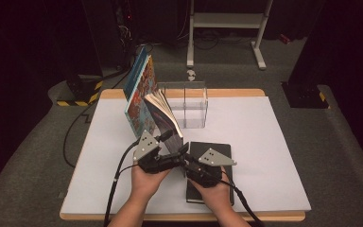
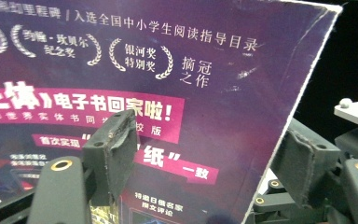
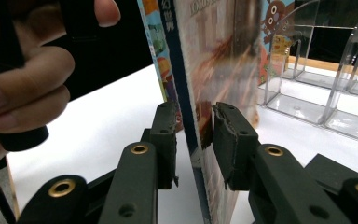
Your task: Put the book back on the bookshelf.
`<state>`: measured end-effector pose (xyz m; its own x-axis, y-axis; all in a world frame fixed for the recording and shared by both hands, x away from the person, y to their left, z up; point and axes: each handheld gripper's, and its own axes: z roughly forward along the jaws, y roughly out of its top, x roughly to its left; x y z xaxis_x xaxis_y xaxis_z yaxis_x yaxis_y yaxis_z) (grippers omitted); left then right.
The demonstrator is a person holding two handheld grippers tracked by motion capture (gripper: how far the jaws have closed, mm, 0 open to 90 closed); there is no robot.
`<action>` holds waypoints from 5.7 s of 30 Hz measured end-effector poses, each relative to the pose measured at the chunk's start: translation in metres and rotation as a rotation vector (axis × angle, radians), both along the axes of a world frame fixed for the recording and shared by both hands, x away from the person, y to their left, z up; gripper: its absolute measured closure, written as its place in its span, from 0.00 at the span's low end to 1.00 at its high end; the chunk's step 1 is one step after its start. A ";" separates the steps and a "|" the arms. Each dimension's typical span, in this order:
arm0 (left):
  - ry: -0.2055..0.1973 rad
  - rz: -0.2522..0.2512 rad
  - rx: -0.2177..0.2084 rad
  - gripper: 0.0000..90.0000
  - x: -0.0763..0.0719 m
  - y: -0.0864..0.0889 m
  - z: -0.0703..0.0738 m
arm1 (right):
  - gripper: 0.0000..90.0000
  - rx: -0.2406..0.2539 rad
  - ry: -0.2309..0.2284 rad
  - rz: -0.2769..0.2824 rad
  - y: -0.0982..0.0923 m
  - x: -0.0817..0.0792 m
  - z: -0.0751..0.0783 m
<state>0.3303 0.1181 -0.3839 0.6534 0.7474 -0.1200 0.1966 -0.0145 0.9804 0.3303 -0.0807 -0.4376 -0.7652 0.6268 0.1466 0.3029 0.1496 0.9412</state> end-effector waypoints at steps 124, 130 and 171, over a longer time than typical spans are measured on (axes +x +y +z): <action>-0.033 0.494 0.187 0.93 0.138 -0.008 0.047 | 0.66 -0.025 0.025 -0.282 -0.148 0.005 -0.022; -0.034 0.503 0.173 0.93 0.147 -0.008 0.046 | 0.66 -0.025 0.028 -0.280 -0.148 0.005 -0.022; -0.028 0.538 0.159 0.93 0.153 -0.006 0.022 | 0.66 -0.031 0.026 -0.260 -0.143 0.004 -0.023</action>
